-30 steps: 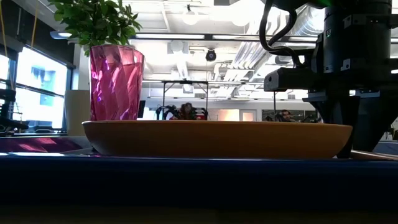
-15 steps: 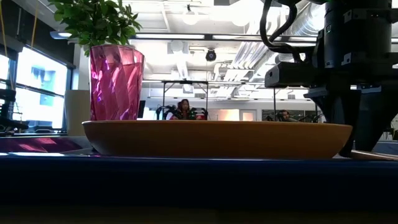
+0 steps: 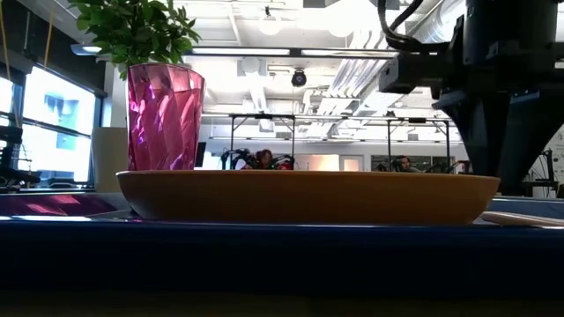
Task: Pick and place plate/cup/fork/spoon on tray
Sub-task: Put the orange spoon on the right side of the light orange fork
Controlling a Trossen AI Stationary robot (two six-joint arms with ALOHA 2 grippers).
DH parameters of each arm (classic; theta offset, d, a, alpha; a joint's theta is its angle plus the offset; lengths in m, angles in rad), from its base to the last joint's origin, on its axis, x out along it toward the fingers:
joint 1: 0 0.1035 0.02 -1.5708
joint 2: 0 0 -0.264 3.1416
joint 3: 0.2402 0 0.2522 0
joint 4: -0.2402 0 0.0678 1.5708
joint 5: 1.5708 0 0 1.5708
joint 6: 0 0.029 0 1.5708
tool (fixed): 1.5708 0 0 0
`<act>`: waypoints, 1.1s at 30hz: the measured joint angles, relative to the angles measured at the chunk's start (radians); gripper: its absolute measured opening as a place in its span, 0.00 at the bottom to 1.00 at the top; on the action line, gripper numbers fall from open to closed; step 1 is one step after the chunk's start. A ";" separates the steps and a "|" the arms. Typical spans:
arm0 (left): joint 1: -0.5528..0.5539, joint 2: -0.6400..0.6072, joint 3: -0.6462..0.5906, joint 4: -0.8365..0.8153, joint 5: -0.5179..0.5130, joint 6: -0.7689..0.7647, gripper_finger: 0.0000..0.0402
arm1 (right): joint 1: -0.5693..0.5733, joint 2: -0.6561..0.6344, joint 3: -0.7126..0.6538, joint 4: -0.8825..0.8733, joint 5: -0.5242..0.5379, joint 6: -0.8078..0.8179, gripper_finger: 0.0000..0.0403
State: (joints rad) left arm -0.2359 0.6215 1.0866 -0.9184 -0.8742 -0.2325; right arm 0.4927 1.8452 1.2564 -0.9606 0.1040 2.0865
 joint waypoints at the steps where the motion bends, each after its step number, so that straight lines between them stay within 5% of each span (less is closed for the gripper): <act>1: 0.000 0.000 0.000 0.000 0.000 0.000 0.22 | 0.002 -0.007 0.000 -0.005 0.000 0.000 0.18; 19: 0.000 0.000 0.000 0.000 0.000 0.000 0.22 | 0.127 -0.199 0.000 -0.234 0.070 0.106 0.18; 33: 0.000 0.000 0.000 0.000 0.000 0.000 0.22 | 0.265 -0.218 -0.002 -0.308 -0.098 0.090 0.19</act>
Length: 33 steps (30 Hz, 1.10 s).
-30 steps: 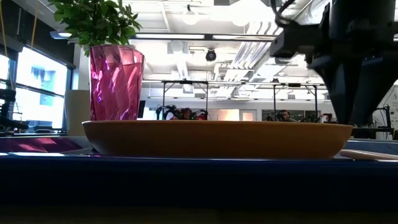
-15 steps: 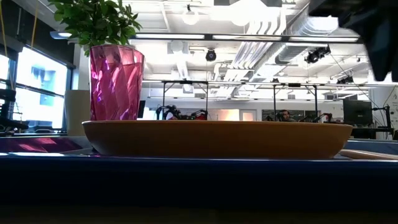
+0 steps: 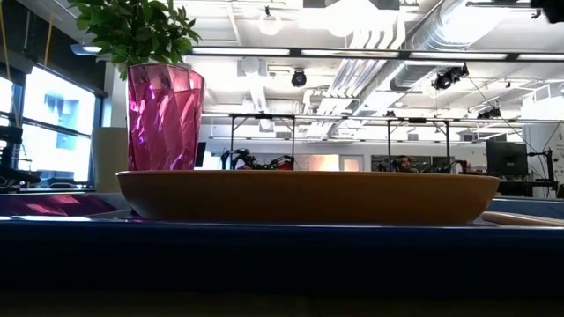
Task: Pick and place plate/cup/fork/spoon on tray
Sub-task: Put the orange spoon on the right side of the light orange fork
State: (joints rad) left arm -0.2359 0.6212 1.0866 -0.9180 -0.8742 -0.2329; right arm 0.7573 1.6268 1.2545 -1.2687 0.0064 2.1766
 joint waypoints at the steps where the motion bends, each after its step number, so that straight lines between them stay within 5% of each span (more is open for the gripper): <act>1: 0.000 0.000 0.000 0.000 0.000 0.000 0.22 | 0.011 0.000 0.000 -0.001 0.000 0.005 0.20; 16: 0.000 0.000 0.000 0.001 -0.002 -0.030 0.22 | 0.196 0.000 -0.030 -0.039 -0.004 0.057 0.31; 33: 0.000 0.000 0.000 0.001 0.000 -0.121 0.22 | 0.220 0.000 -0.321 0.281 -0.057 0.044 0.31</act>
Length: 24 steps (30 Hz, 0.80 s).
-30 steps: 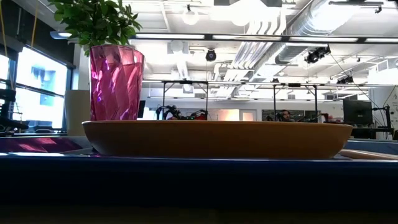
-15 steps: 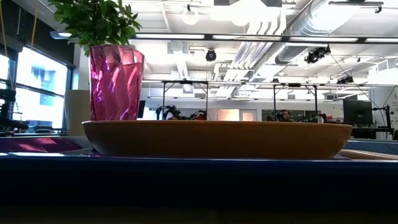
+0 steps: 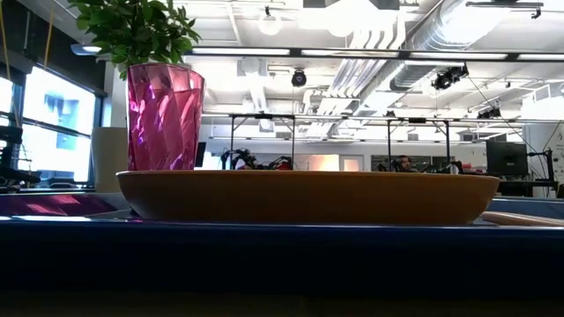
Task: Pick and place plate/cup/fork/spoon on tray
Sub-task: Put the orange spoon on the right side of the light orange fork
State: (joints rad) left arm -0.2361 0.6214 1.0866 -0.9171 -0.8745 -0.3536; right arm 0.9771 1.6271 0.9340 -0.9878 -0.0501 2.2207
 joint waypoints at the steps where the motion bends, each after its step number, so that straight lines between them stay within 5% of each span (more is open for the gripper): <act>1: 0.000 0.000 0.000 0.000 0.000 -0.003 0.22 | 0.000 -0.001 -0.012 0.006 -0.009 0.000 0.31; 24: 0.000 0.000 0.000 0.000 0.000 -0.003 0.22 | -0.002 -0.137 -0.197 0.206 0.015 0.000 0.31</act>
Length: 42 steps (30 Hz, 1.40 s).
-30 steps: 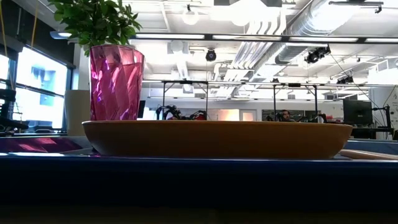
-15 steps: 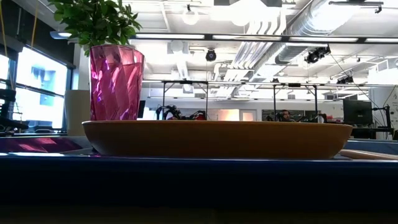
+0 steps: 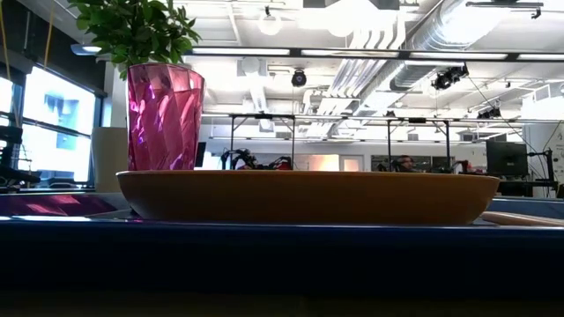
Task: Pick and place plate/cup/fork/spoon on tray
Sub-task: Put the orange spoon on the right side of the light orange fork
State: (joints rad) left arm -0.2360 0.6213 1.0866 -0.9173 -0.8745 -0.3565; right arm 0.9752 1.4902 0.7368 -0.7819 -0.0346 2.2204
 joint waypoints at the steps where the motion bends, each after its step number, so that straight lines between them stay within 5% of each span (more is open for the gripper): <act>1: 0.000 0.000 0.000 0.000 0.000 0.000 0.22 | 0.000 0.000 0.000 -0.002 0.001 0.000 0.31; 35: 0.000 0.000 0.000 -0.001 0.000 0.001 0.22 | -0.088 0.003 0.000 -0.052 -0.026 -0.117 0.31; 42: 0.000 0.000 0.000 -0.001 0.000 0.001 0.22 | -0.089 -0.002 -0.069 0.052 -0.053 -0.146 0.31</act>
State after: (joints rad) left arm -0.2363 0.6212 1.0866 -0.9184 -0.8749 -0.3553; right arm 0.8864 1.4881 0.6683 -0.7303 -0.0878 2.0747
